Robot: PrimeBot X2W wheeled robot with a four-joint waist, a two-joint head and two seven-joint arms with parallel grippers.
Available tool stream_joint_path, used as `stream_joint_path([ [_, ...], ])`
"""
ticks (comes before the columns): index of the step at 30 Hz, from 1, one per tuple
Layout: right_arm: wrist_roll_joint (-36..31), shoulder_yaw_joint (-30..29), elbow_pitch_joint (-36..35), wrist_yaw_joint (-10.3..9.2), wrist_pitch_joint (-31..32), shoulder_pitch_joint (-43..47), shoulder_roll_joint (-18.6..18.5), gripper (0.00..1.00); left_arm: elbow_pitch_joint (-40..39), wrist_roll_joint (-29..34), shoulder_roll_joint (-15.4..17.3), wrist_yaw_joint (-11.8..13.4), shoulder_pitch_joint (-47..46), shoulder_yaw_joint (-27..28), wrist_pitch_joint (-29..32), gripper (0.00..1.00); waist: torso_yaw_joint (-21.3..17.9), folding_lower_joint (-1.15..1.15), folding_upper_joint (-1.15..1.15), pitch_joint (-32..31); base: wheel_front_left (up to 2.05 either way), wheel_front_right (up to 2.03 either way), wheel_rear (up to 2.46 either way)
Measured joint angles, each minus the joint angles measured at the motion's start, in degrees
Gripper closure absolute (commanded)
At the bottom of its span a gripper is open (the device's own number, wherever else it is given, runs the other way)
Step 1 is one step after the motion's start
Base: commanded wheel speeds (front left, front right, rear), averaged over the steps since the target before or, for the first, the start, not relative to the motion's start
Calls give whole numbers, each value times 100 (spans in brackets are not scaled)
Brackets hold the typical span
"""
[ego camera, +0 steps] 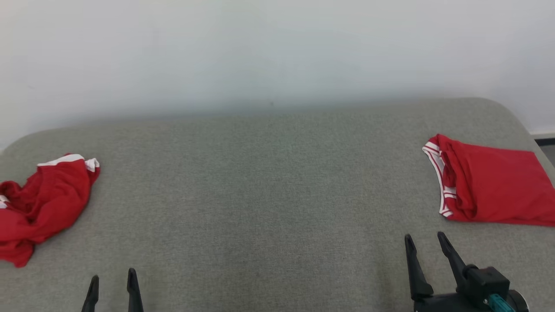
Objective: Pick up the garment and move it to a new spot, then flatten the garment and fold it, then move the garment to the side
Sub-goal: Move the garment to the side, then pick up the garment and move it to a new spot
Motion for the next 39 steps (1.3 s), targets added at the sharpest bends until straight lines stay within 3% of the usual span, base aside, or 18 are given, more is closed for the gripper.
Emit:
stream_joint_path([
  [14, 213, 401, 53, 0, -37, 181, 65, 0, 250, -119, -4, 97, 227, 53, 0, 0, 273, 1, 1, -267, 0, 0, 0],
  [31, 299, 233, 126, 0, -107, 170, 65, 0, 289, -38, -5, 47, 162, 13, 0, 0, 224, 2, 1, -127, 0, 0, 0],
  [39, 374, 210, 133, 0, -111, 227, 64, 0, 286, 71, -7, 51, 87, -35, 0, 0, 498, 2, 1, -130, 0, 0, 0],
])
